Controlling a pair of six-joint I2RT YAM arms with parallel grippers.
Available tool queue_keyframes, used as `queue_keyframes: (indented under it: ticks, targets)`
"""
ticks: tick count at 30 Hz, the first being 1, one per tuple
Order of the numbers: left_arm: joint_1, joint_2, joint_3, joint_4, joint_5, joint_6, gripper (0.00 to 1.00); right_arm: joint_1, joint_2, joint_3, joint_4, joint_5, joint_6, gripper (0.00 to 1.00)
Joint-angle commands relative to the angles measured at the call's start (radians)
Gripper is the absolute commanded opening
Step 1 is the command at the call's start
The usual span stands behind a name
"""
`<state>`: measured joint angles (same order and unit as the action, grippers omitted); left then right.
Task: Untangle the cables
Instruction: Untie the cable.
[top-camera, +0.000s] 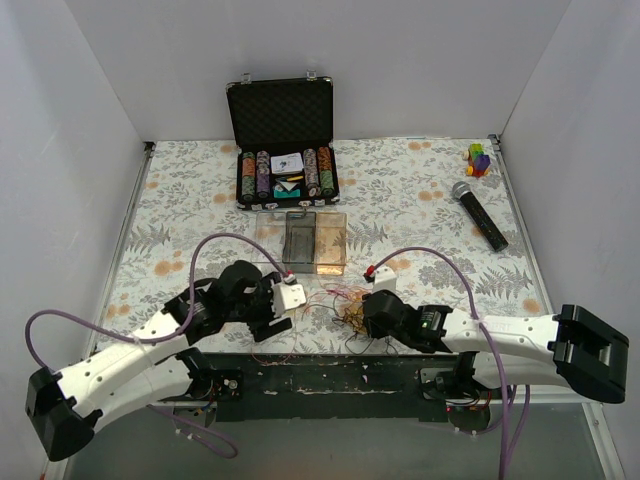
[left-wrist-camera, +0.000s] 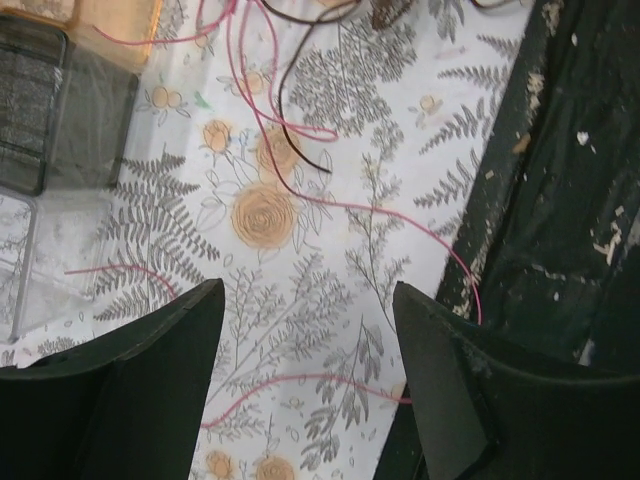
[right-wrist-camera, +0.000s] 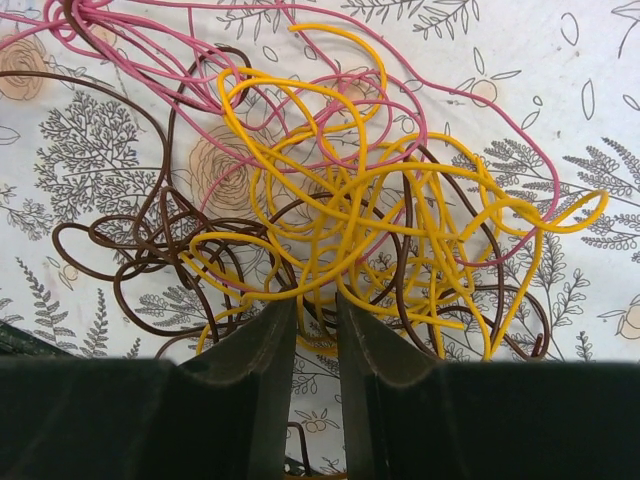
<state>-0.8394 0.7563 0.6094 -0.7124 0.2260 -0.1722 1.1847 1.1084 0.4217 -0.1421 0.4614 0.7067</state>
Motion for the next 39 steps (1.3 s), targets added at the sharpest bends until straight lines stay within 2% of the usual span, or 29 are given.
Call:
queue_keyframes:
  ticks: [1,7,13,15,19,23,24,32,39]
  targets:
    - [0.003,0.092,-0.022,0.278,-0.026,-0.102,0.7,0.0,0.018,0.022,-0.042,0.031,0.031,0.29]
    - [0.016,0.23,-0.028,0.422,0.015,-0.047,0.71,-0.002,-0.018,-0.006,-0.037,0.026,0.033,0.29]
    - [0.049,0.363,0.026,0.482,0.096,-0.012,0.65,0.0,-0.039,-0.021,-0.031,0.019,0.036,0.28]
    - [0.059,0.393,0.044,0.476,0.119,0.008,0.54,0.001,-0.041,-0.021,-0.03,0.02,0.034,0.28]
    - [0.072,0.429,0.061,0.47,0.127,0.049,0.23,0.0,-0.042,-0.029,-0.016,0.011,0.034,0.28]
    - [0.074,0.443,0.081,0.462,0.128,0.054,0.02,0.001,-0.035,-0.035,-0.001,0.0,0.033,0.28]
    - [0.074,0.443,0.088,0.456,0.124,0.054,0.0,0.001,-0.032,-0.037,0.002,-0.003,0.034,0.28]
    - [0.085,0.356,0.205,0.374,0.026,0.022,0.0,0.0,0.011,-0.044,0.016,-0.016,0.043,0.29]
    - [0.083,0.212,0.332,0.211,0.027,-0.012,0.0,0.0,0.071,-0.058,0.052,-0.053,0.071,0.28]
